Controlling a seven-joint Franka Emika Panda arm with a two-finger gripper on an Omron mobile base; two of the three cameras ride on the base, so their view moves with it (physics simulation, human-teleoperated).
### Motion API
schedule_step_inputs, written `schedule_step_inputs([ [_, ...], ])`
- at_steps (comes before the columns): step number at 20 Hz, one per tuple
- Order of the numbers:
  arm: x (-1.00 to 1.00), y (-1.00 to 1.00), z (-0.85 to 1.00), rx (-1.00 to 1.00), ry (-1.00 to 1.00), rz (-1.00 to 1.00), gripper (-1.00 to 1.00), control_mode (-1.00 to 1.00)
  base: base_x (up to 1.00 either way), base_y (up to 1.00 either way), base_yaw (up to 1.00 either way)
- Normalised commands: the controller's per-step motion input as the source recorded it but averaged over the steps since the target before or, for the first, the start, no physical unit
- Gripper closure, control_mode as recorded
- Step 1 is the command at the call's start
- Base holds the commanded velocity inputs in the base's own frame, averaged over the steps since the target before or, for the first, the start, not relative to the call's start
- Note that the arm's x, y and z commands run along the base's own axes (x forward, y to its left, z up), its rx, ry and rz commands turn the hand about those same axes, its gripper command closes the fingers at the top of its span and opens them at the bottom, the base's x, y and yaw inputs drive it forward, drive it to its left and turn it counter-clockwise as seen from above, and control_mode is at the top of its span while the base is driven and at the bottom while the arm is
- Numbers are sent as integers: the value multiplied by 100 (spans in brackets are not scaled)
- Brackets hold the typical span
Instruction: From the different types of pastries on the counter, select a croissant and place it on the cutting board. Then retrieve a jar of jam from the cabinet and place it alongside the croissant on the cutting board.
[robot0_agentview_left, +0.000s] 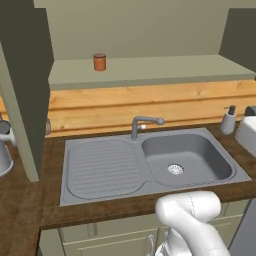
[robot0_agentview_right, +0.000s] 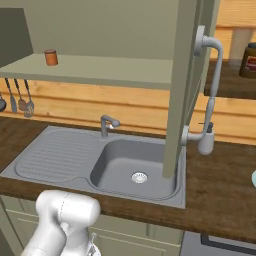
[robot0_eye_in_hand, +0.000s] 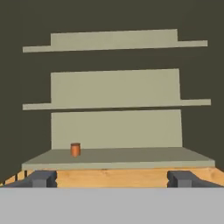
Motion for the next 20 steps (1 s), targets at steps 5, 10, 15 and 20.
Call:
schedule_step_inputs([
  [5, 19, 2, 5, 0, 2, 0, -100, -100, 0, 0, 0],
  [10, 50, 1, 22, 0, 13, 21, -100, -100, 0, 0, 0],
  [15, 27, 16, 1, 0, 17, 43, -100, -100, 0, 0, 0],
  [20, 2, 6, -2, 0, 3, 8, -100, -100, 0, 0, 0],
])
